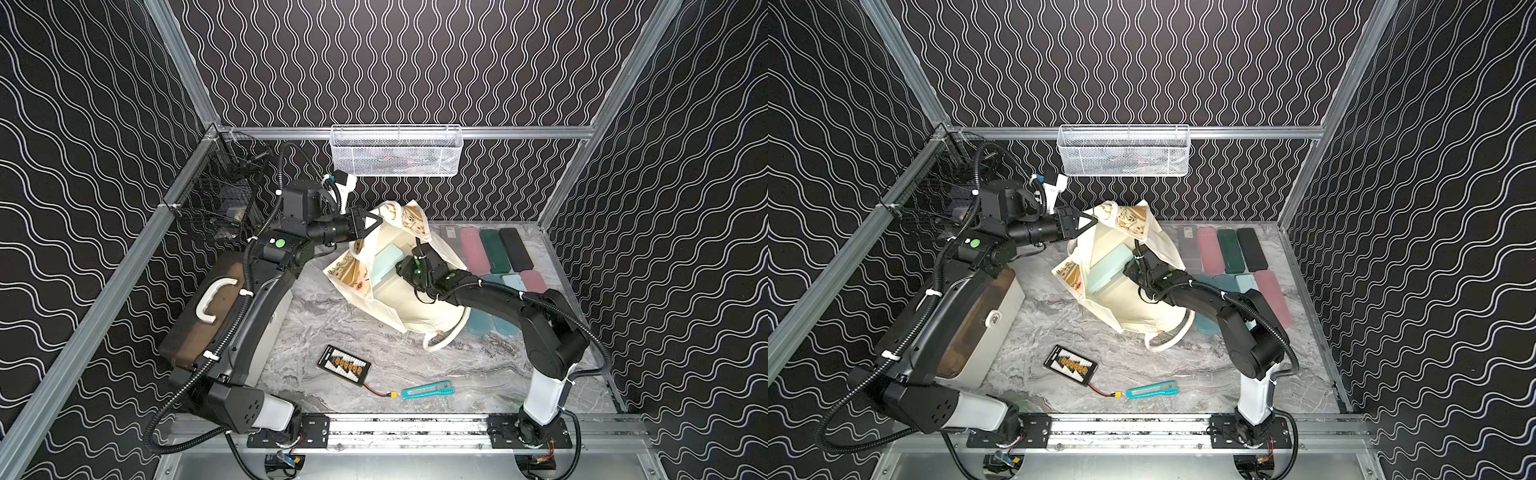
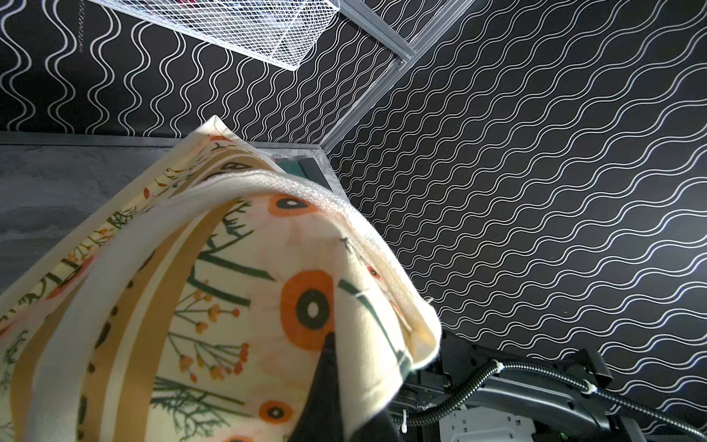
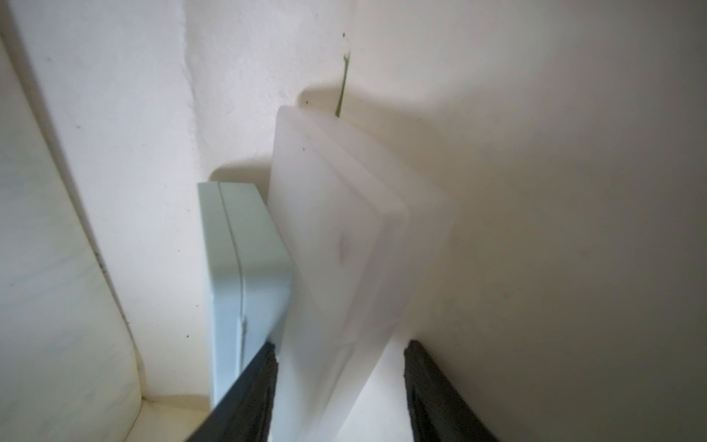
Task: Take out the pencil case from the canvas bag
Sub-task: Pick up the pencil case from the canvas bag.
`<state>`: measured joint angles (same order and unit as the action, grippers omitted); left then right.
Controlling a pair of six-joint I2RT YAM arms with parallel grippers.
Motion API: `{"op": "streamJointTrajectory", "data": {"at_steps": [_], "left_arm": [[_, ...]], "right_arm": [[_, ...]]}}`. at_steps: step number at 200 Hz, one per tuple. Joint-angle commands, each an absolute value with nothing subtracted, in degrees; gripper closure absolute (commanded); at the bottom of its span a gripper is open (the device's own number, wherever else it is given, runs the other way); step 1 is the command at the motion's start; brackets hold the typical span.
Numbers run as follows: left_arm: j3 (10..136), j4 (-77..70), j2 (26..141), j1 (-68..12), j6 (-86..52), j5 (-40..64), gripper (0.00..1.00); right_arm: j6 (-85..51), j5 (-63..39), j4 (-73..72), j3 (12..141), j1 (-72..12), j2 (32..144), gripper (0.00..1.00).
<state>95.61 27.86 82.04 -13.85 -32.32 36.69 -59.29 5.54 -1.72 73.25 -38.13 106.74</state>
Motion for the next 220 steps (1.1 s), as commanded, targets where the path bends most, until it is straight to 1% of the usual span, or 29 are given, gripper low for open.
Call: {"op": "streamJointTrajectory", "data": {"at_steps": [1,21,36,103,154,196,220], "left_arm": [[96.92,18.80,80.71,-13.84,-33.29,40.51,1.00],[96.81,18.68,80.55,-13.86,-33.47,40.68,1.00],[96.78,18.37,80.49,-13.94,-33.75,40.60,1.00],[96.78,19.07,80.82,-13.86,-33.14,39.87,1.00],[95.92,20.93,80.70,-13.81,-31.25,37.65,1.00],[95.88,23.81,81.30,-13.87,-28.67,35.06,1.00],[96.11,25.75,81.88,-13.90,-27.01,32.96,1.00]], "right_arm": [[-60.64,5.82,-4.40,72.81,-37.79,106.88,0.44],[-60.65,5.64,-6.80,71.85,-37.74,106.45,0.46],[-60.23,5.76,-8.19,71.20,-37.71,106.09,0.53],[-57.14,8.24,-8.85,69.30,-37.56,103.39,0.72],[-53.80,10.10,-7.78,68.08,-37.62,100.76,0.78],[-50.55,12.57,-4.26,67.46,-38.11,98.38,0.80],[-45.94,15.29,-2.00,67.74,-39.79,96.89,0.80]]}}
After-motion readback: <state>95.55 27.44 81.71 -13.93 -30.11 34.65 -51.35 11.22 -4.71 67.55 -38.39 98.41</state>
